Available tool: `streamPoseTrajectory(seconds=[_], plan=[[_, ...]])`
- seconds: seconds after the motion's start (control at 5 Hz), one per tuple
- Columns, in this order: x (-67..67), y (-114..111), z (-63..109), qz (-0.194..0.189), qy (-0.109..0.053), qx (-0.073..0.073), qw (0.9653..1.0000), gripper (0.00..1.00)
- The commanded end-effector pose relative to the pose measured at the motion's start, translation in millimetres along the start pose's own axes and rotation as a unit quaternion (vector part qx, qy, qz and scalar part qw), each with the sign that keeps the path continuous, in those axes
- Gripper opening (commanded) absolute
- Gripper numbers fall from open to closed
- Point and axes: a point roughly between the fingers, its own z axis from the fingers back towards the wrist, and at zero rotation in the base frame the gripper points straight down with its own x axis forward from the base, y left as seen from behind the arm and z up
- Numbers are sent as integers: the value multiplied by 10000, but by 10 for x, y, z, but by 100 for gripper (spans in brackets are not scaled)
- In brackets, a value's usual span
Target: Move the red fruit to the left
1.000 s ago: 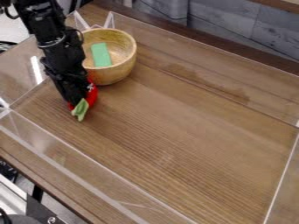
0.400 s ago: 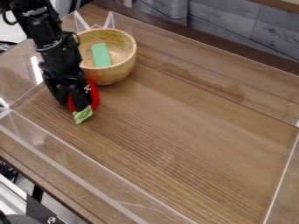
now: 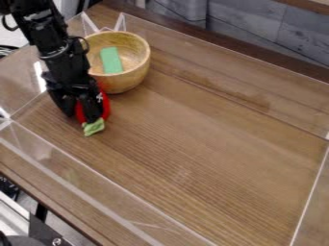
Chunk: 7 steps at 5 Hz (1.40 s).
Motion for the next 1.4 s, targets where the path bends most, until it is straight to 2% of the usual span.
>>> streamPoseTrajectory(seconds=[0.0, 0.2, 0.4, 0.6, 1.0, 1.2], plan=[[75, -2, 12, 327, -123, 55, 9994, 100], [169, -36, -6, -98, -53, 58, 9999, 100], [239, -55, -19, -476, 32, 51, 9988, 0], [280, 10, 22, -506, 118, 45, 9986, 100], [183, -65, 110, -663, 180, 21, 9976, 100], [190, -51, 323, -481, 148, 14, 9987, 100]])
